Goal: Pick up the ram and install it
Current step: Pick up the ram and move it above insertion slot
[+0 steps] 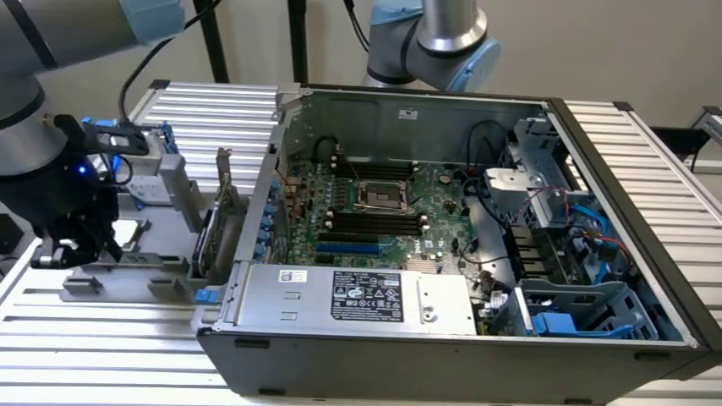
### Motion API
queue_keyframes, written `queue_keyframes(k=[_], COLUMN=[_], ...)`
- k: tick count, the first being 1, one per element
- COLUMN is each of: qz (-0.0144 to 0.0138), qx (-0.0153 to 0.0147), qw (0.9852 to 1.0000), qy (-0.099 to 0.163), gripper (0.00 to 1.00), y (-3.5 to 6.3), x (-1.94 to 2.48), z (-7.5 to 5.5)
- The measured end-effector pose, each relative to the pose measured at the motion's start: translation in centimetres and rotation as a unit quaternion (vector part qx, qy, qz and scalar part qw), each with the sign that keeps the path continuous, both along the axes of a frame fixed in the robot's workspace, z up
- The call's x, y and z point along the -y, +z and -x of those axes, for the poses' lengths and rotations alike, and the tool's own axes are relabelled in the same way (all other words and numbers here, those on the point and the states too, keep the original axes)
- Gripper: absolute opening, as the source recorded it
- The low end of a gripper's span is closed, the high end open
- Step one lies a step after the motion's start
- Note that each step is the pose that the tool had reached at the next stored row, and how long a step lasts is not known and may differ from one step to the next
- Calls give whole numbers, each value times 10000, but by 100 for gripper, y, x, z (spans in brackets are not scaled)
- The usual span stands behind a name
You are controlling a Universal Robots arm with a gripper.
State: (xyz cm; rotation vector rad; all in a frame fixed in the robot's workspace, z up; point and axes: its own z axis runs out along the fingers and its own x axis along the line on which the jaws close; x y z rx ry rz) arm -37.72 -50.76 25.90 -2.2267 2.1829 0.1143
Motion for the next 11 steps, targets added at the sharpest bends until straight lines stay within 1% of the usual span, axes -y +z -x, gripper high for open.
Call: queue_keyframes(k=[6, 8, 11], qz=[0, -1, 0], qx=[-3, -2, -3], qw=[10000, 10000, 10000], qy=[0, 0, 0], gripper=[14, 14, 14], y=[273, 363, 503], x=[0, 0, 0], z=[-92, -150, -272])
